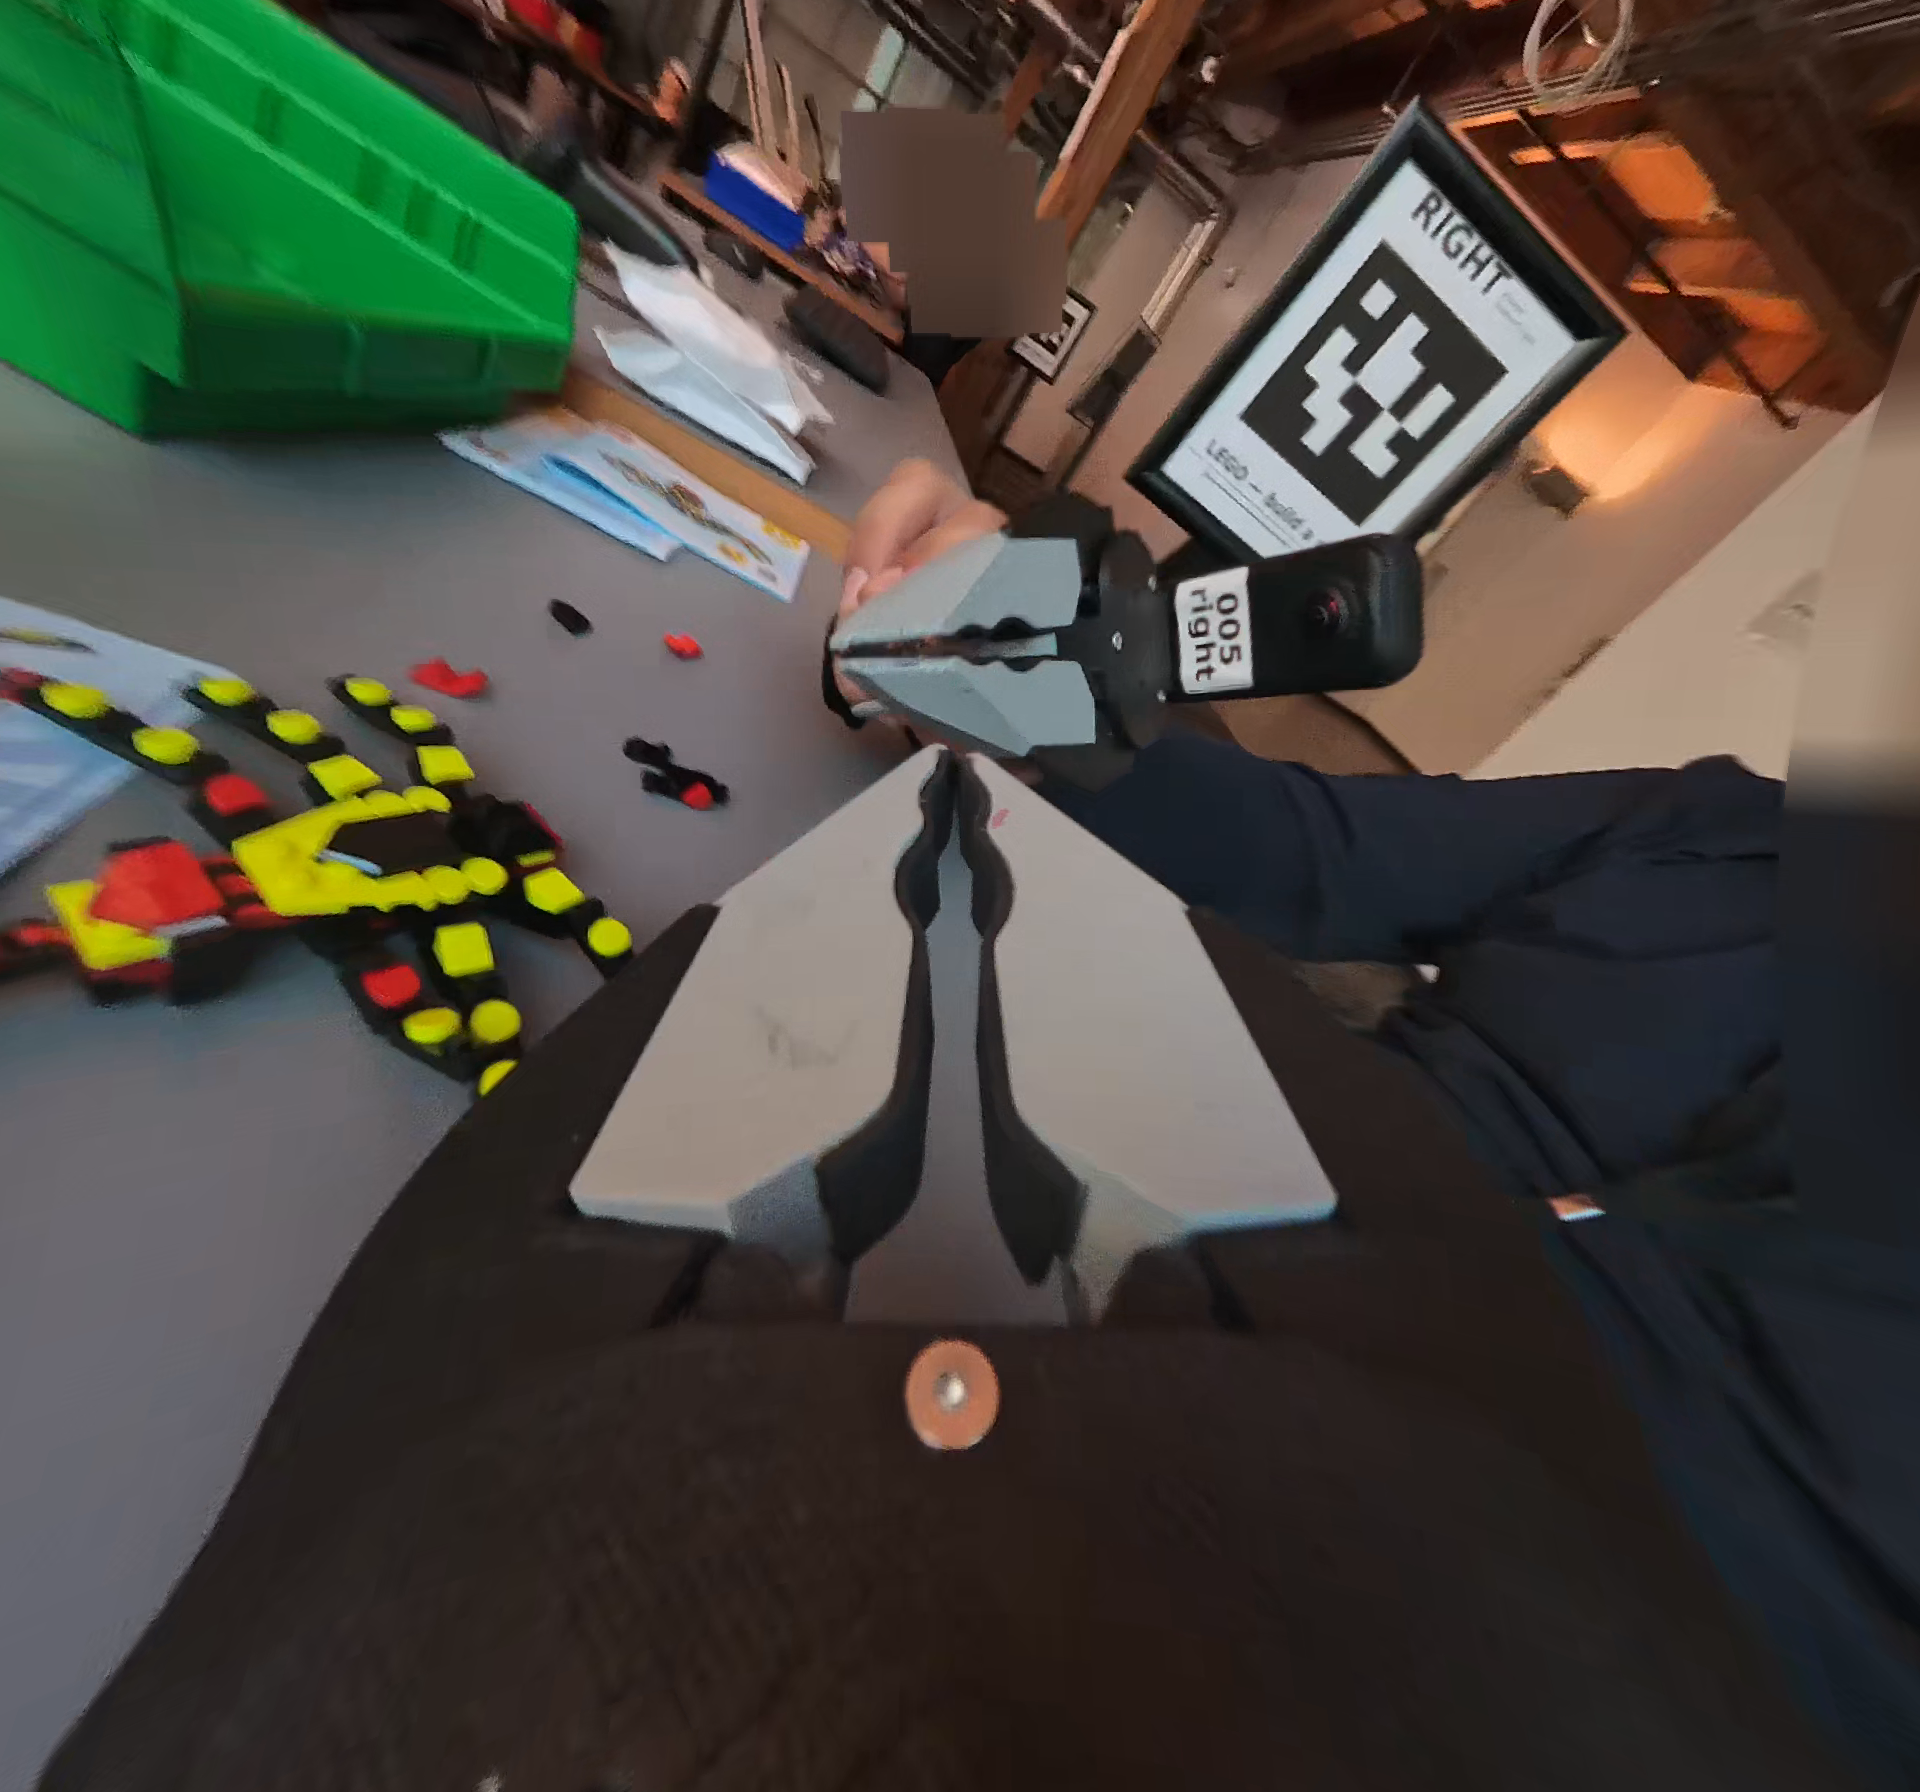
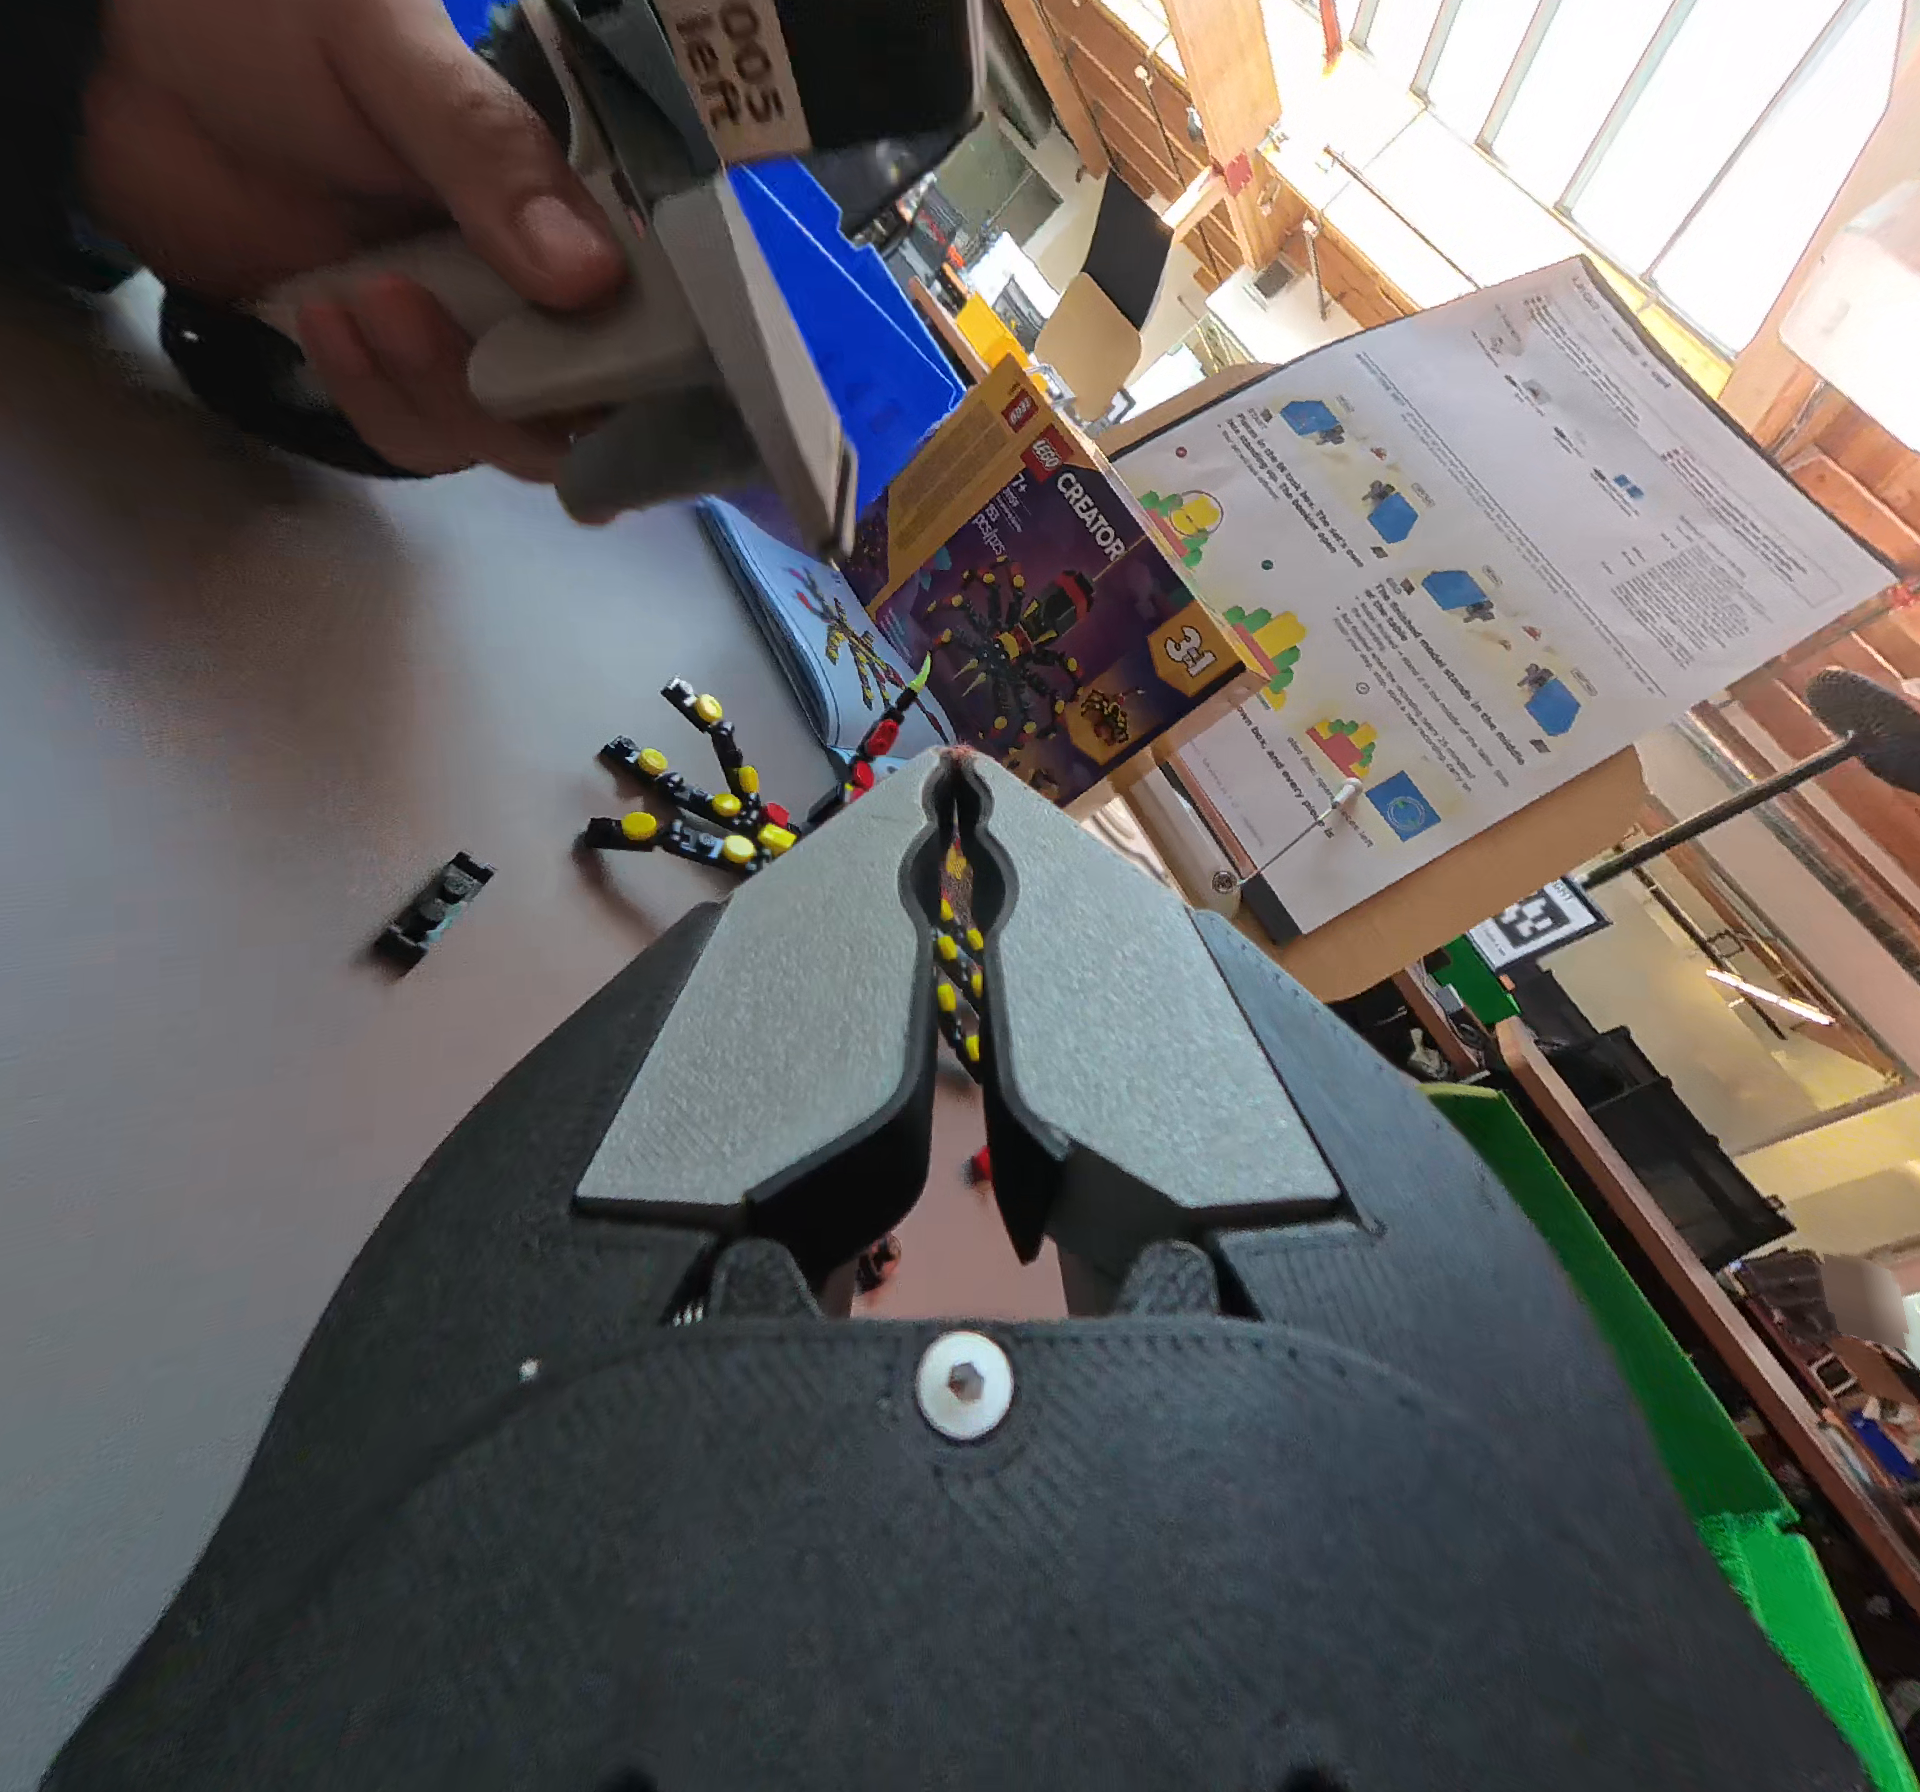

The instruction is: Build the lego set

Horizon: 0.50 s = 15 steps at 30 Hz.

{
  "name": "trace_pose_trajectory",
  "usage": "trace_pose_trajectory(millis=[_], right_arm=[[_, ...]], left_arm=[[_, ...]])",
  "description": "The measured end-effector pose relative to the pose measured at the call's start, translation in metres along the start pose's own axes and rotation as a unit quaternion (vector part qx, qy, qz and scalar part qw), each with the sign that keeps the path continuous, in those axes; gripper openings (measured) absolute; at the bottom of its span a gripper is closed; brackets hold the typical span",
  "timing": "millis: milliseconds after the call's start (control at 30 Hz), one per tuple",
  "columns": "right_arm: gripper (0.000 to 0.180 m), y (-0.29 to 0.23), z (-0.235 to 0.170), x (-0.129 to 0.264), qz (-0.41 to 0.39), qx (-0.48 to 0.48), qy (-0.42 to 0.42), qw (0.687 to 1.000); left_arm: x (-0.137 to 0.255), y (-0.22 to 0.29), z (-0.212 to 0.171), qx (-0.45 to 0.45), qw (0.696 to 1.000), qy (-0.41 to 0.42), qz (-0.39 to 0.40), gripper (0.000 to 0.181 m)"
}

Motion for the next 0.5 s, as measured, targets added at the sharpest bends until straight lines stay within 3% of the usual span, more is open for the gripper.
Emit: trace_pose_trajectory(millis=[100,167,333,433,500], right_arm=[[0.0,0.008,-0.006,0.002,-0.01,-0.019,-0.004,1.0],[0.0,0.012,-0.009,0.002,-0.012,-0.031,-0.007,0.999],[0.0,0.015,-0.014,0.001,-0.012,-0.05,-0.015,0.999],[0.0,0.013,-0.015,0.0,-0.009,-0.047,-0.018,0.999],[0.0,0.011,-0.015,-0.001,-0.006,-0.041,-0.021,0.999]], left_arm=[[0.035,-0.003,0.038,-0.065,0.99,0.096,0.076,0.001],[0.064,-0.011,0.056,-0.082,0.979,0.112,0.153,0.01],[0.123,-0.015,0.055,-0.089,0.938,0.01,0.335,0.039],[0.151,-0.029,0.038,-0.095,0.899,-0.039,0.427,0.039],[0.153,-0.037,0.03,-0.077,0.898,-0.05,0.431,0.037]])
Point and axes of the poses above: each gripper's, where its closed fingertips meet, x back along the fingers, z out of its top, y = z × x across the jaws, the point moved 1 cm from there along x, back along the fingers, and after that the axes turned 3 degrees about z, right-handed, at the moved point
